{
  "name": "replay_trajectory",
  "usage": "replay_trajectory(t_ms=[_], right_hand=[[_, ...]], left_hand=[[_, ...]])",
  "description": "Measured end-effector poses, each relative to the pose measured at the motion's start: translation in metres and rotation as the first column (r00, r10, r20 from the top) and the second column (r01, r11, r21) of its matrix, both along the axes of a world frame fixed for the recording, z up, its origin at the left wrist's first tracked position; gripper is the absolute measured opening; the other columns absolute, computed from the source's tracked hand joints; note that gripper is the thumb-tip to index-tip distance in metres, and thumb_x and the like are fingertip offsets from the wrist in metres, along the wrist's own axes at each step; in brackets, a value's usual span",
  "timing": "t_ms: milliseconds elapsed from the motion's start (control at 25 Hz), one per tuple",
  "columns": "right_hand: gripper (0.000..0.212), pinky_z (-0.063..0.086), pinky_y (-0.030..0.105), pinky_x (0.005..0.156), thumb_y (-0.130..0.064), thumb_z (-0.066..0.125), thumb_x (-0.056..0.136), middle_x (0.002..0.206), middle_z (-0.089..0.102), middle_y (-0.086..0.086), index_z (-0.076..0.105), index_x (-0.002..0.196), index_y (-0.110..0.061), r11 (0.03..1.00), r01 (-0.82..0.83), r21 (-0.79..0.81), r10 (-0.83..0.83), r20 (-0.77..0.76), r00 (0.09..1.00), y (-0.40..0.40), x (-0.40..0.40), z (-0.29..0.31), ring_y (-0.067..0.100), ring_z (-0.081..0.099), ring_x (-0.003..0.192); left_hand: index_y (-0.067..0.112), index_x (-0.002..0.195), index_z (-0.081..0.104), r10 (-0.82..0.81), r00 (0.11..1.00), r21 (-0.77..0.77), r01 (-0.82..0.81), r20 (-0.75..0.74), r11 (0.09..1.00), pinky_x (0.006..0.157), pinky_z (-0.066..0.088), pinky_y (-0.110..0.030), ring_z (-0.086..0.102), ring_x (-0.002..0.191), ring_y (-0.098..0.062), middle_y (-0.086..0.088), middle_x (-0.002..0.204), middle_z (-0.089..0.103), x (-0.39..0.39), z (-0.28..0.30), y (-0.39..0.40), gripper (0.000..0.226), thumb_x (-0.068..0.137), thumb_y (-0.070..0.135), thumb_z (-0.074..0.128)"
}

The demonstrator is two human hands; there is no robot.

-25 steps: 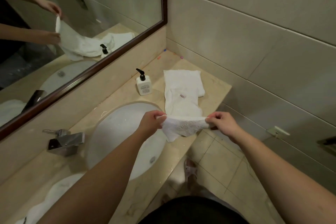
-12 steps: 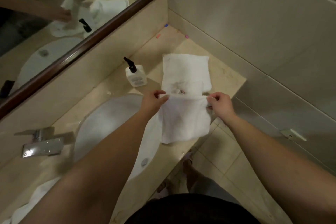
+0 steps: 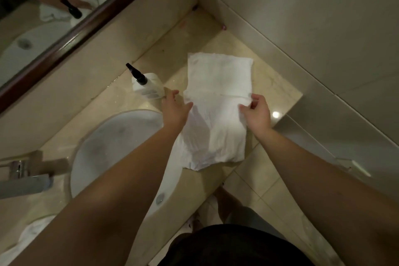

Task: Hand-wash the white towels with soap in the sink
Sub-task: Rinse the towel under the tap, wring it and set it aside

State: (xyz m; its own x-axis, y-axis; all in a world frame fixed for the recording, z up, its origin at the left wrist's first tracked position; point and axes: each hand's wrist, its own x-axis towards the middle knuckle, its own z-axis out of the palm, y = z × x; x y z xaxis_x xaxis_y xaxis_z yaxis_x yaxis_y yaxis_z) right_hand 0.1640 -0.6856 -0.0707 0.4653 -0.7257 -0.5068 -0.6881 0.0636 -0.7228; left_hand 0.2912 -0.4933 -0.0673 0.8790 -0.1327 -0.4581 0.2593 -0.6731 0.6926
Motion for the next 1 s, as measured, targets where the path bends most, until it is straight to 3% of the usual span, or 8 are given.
replay_trajectory(t_ms=[80,200,360,480,640,760,880,1000], right_hand=[[0.058,0.048,0.025,0.079,-0.026,0.077,0.083,0.114,0.061,0.006,0.050,0.131,-0.006,0.997,0.063,-0.042,-0.066,-0.066,0.996,0.007,-0.007,-0.006,0.022,0.060,0.097],[0.051,0.048,0.031,0.084,-0.035,0.071,0.089,0.113,0.062,0.008,0.056,0.127,-0.004,0.971,0.114,0.210,-0.081,-0.158,0.984,0.028,-0.020,-0.016,0.023,0.060,0.099],[0.051,0.051,0.047,0.098,-0.038,0.067,0.091,0.120,0.065,0.010,0.057,0.130,-0.006,0.903,0.139,0.406,-0.103,-0.107,0.989,0.038,-0.024,-0.023,0.031,0.063,0.107],[0.051,0.052,0.049,0.097,-0.036,0.067,0.091,0.118,0.067,0.011,0.057,0.130,-0.005,0.871,0.137,0.472,-0.121,-0.064,0.991,0.037,-0.022,-0.021,0.031,0.065,0.103],[0.049,0.049,0.048,0.100,-0.036,0.061,0.095,0.123,0.065,0.012,0.055,0.133,-0.004,0.865,0.134,0.484,-0.125,-0.051,0.991,0.040,-0.024,-0.018,0.032,0.063,0.108],[0.046,0.048,0.046,0.101,-0.034,0.058,0.098,0.123,0.065,0.011,0.056,0.132,-0.004,0.876,0.123,0.466,-0.139,-0.001,0.990,0.045,-0.025,-0.014,0.031,0.062,0.110],[0.037,0.052,0.038,0.093,-0.033,0.059,0.098,0.111,0.068,0.006,0.060,0.122,-0.006,0.884,0.153,0.441,-0.184,0.027,0.983,0.049,-0.029,-0.008,0.027,0.064,0.103],[0.021,0.051,0.022,0.062,-0.030,0.061,0.096,0.087,0.069,0.000,0.063,0.102,-0.011,0.890,0.195,0.412,-0.244,0.069,0.967,0.049,-0.029,0.014,0.017,0.067,0.081]], left_hand=[[0.006,0.139,0.046,0.053,0.994,0.026,-0.051,-0.099,0.998,0.100,0.047,-0.039,0.054,0.125,-0.029,-0.012,0.136,0.054,-0.018,-0.009,0.005,0.073,0.082,0.037,0.079],[0.003,0.133,0.055,0.083,0.954,0.019,-0.081,-0.289,0.997,0.086,0.050,-0.034,0.062,0.117,-0.030,-0.010,0.128,0.063,-0.034,-0.021,0.011,0.070,0.083,0.045,0.077],[0.001,0.132,0.057,0.099,0.895,-0.074,-0.145,-0.434,0.987,0.084,0.047,-0.031,0.062,0.113,-0.028,-0.010,0.127,0.064,-0.029,-0.022,0.011,0.063,0.088,0.042,0.073],[0.003,0.132,0.058,0.088,0.865,-0.150,-0.185,-0.493,0.971,0.084,0.047,-0.030,0.060,0.099,-0.021,-0.003,0.115,0.063,-0.028,-0.015,0.012,0.055,0.090,0.036,0.072],[0.002,0.129,0.058,0.061,0.862,-0.211,-0.192,-0.504,0.958,0.079,0.050,-0.031,0.063,0.089,-0.018,-0.006,0.116,0.065,-0.030,-0.018,0.016,0.050,0.090,0.029,0.073],[-0.001,0.120,0.062,0.029,0.818,-0.224,-0.191,-0.575,0.956,0.089,0.054,-0.036,0.067,0.098,-0.024,-0.009,0.116,0.069,-0.027,-0.023,0.019,0.049,0.086,0.030,0.078],[0.003,0.115,0.066,0.000,0.809,-0.258,-0.187,-0.588,0.948,0.100,0.052,-0.039,0.068,0.105,-0.025,-0.009,0.115,0.071,-0.025,-0.021,0.023,0.044,0.084,0.032,0.079],[0.008,0.110,0.070,-0.007,0.825,-0.316,-0.208,-0.565,0.926,0.099,0.053,-0.037,0.068,0.106,-0.024,-0.007,0.110,0.073,-0.022,-0.012,0.025,0.035,0.087,0.033,0.074]])
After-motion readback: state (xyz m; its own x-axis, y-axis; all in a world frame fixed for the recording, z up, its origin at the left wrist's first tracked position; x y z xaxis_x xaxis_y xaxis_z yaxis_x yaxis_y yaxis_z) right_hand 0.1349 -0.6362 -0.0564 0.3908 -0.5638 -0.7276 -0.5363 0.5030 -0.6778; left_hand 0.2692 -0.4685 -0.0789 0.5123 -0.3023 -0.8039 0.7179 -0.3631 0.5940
